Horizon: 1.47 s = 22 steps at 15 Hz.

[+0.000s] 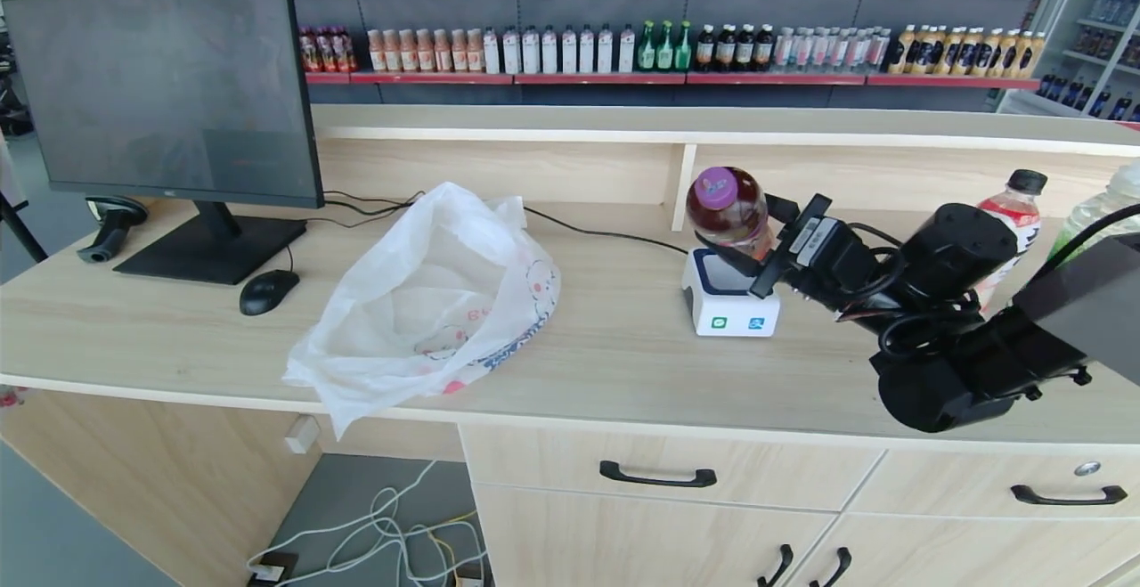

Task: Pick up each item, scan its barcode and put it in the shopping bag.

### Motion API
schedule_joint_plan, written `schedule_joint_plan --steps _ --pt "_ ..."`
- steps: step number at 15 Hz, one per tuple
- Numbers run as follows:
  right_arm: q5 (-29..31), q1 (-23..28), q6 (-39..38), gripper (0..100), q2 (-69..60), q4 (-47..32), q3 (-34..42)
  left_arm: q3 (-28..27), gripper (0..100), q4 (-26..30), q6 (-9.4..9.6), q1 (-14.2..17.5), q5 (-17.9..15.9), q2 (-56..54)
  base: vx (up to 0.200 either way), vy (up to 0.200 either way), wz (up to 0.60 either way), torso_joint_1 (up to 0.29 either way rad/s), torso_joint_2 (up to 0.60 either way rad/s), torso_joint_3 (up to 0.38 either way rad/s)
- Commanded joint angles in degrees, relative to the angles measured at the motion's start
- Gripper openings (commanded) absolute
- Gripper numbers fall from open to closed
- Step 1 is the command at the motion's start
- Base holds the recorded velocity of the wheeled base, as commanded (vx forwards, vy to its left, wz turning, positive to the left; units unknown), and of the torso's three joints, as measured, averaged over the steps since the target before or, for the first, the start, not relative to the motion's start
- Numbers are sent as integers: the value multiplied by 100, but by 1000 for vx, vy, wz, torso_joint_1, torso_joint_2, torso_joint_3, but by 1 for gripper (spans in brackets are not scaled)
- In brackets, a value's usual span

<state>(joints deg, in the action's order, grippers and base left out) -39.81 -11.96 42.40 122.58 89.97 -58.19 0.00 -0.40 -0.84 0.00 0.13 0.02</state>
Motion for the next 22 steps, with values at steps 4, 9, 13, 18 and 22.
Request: schedule_joint_plan --steps 4,9,13,18,22 --pt "-264 220 84 0 346 3 -404 0 100 -4 -4 9 4 6 0 0 0 0 0 0" --pt "-387 379 163 0 390 3 -395 0 100 -4 -13 9 4 6 0 0 0 0 0 0" --pt "-466 572 172 0 443 3 -387 0 100 -4 -4 9 4 -2 0 0 0 0 0 0" --pt "-431 563 199 0 495 3 -387 0 100 -4 -4 9 4 6 0 0 0 0 0 0" --pt "-431 563 190 0 530 3 -387 0 100 -4 -13 9 4 -2 0 0 0 0 0 0"
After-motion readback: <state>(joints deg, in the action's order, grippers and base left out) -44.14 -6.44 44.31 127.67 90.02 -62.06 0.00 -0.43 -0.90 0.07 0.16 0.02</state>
